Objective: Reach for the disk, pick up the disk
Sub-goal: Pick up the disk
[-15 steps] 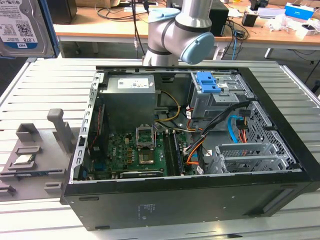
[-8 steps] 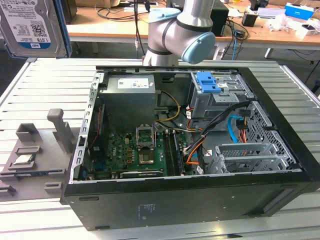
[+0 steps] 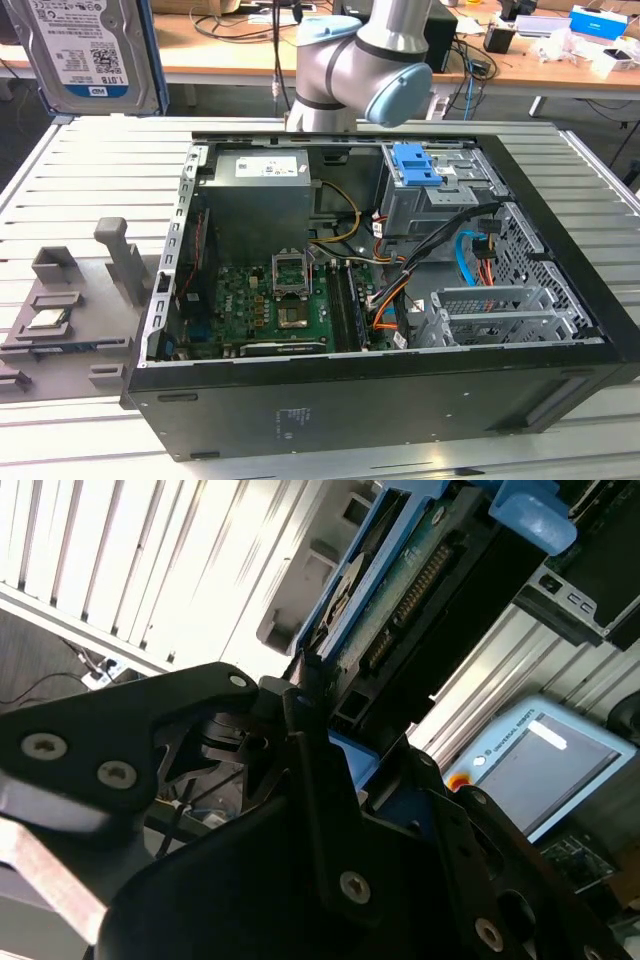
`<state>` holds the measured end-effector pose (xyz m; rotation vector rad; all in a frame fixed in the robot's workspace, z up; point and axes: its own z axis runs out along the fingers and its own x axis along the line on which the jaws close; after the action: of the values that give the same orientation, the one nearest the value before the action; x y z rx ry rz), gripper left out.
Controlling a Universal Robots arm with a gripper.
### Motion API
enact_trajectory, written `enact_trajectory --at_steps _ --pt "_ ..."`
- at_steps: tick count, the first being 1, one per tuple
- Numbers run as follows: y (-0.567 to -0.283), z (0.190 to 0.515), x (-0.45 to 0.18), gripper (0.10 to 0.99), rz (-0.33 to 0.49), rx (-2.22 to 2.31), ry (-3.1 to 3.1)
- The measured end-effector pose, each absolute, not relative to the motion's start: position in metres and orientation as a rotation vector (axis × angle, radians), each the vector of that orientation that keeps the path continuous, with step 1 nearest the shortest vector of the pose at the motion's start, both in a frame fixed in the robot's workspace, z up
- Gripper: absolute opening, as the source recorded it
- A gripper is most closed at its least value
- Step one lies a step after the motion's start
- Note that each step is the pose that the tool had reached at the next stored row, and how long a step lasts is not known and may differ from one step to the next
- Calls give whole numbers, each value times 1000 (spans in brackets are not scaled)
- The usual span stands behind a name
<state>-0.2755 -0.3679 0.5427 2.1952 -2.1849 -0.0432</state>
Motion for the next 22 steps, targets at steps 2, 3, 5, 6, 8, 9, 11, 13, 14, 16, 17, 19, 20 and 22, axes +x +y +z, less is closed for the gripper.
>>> enact_trajectory --at_steps 2,3,5,6,8,9,11,13,14,16,17,19,20,22 --pt "-368 543 -269 365 -43 2195 -2185" --pt "-368 543 -265 365 -43 2195 -2185" --pt "-367 543 -259 365 -43 2195 -2185" --pt "-367 543 -255 365 -43 2195 -2185" --pt "-367 543 -244 365 -44 2195 -2185" --pt "-366 543 -240 365 -44 2195 -2185" --pt "-366 543 -235 365 -44 2195 -2185" --pt "-366 543 -228 365 -44 2195 -2184" --pt "-366 543 -226 365 -44 2195 -2184" --pt "-365 543 -219 365 -45 2194 -2184" --pt "-365 543 -217 365 -45 2194 -2184" --pt "-365 543 -212 365 -45 2194 -2184" --pt "-365 543 -210 365 -45 2194 -2184" --pt "-364 543 -205 365 -45 2194 -2184"
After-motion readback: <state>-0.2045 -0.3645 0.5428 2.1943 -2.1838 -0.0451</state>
